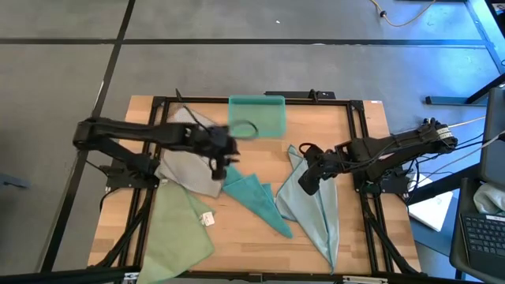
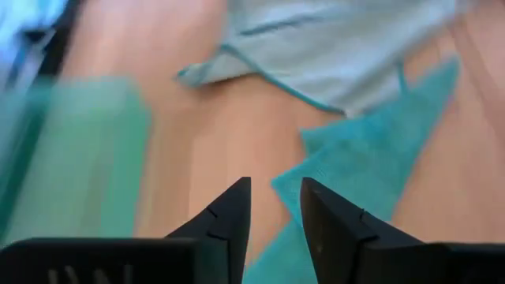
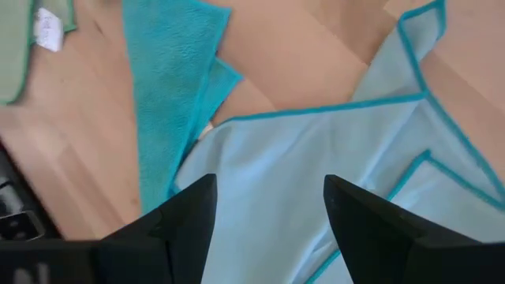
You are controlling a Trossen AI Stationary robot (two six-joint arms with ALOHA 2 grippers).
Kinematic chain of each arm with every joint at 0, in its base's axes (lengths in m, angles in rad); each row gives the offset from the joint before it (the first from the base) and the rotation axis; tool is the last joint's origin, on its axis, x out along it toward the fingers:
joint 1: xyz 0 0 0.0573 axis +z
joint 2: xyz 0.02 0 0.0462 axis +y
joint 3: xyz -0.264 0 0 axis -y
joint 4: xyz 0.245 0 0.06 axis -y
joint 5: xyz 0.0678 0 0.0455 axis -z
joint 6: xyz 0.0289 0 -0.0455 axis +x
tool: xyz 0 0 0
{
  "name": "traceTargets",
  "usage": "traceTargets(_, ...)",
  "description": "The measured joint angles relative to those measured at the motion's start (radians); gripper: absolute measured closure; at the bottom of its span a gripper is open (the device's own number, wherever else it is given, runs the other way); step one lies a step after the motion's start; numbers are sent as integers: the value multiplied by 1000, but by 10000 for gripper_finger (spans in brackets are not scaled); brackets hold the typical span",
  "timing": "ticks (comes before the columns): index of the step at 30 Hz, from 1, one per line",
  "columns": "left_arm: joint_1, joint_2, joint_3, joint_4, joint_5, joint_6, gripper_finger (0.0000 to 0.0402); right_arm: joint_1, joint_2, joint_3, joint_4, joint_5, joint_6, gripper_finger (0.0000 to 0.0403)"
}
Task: Fold microfiber towels
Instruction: Fold the light blue towel
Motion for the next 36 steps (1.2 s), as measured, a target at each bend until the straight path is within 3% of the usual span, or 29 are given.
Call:
traceTargets(2,-8,71,0,21,61,64,284,0,0,7,-15,-20,-1,167)
traceTargets(6,4,207,22,22,191,-28,270,2,0,26,-59,-23,21,167)
traceTargets(13,-1,386,27,26,312,12,258,2,0,33,-72,-15,71,167)
traceTargets(16,-12,439,27,22,307,14,254,2,0,33,-72,-14,78,167)
traceTargets(20,-33,508,27,23,198,21,252,2,0,33,-72,-5,97,167)
traceTargets(27,-54,558,35,1,165,22,253,2,0,33,-73,-2,93,167)
traceTargets(30,-66,554,36,-23,112,18,272,2,0,33,-73,-1,77,167)
traceTargets(36,-72,517,30,-132,79,12,388,2,0,33,-78,12,12,167)
